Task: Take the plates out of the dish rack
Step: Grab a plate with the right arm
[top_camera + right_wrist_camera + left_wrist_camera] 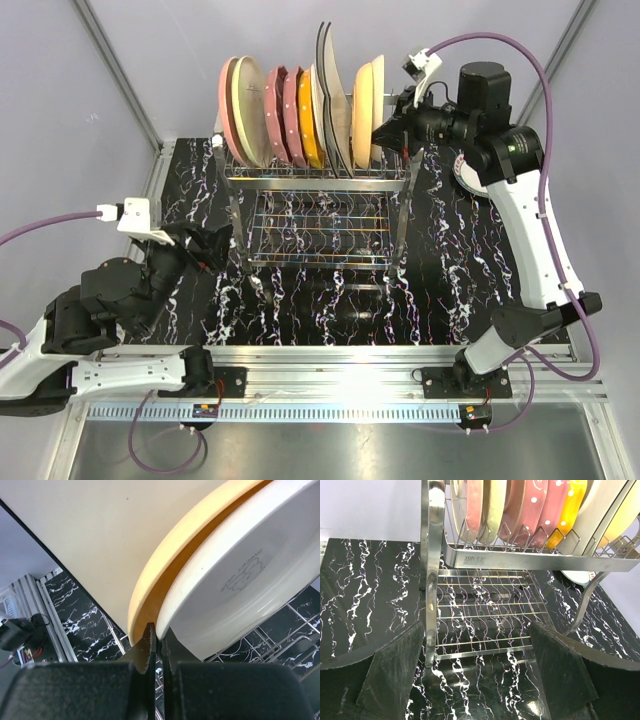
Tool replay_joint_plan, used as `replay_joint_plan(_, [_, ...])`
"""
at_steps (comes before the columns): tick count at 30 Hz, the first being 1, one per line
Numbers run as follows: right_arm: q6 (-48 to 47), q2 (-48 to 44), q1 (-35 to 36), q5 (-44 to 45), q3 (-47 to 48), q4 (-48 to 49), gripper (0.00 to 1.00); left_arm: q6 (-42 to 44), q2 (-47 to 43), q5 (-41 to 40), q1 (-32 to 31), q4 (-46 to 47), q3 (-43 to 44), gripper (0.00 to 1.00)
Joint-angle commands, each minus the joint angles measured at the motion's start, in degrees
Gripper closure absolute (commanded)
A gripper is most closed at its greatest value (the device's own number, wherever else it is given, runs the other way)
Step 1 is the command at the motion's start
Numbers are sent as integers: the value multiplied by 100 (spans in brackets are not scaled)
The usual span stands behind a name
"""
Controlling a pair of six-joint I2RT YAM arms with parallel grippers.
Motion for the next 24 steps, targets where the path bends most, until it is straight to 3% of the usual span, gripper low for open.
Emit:
replay_joint_plan(1, [368, -416, -2, 228, 109, 729, 100, -181, -59, -34, 23, 168, -46, 11])
replay_joint_plan(8, [992, -732, -2, 70, 56, 1616, 100, -269, -155, 10, 14, 115, -73, 11])
replay_joint_plan(12, [1037, -663, -2, -9, 363, 1609, 100, -295, -234, 18, 23, 71, -99, 11])
replay_joint_plan(17, [503, -768, -2, 130, 697, 1179, 100, -322, -296, -25, 14, 0, -116, 11])
replay_joint_plan(24, [-1009, -1224, -2, 1253, 603, 116, 100, -278, -349, -96, 14, 53, -275, 11])
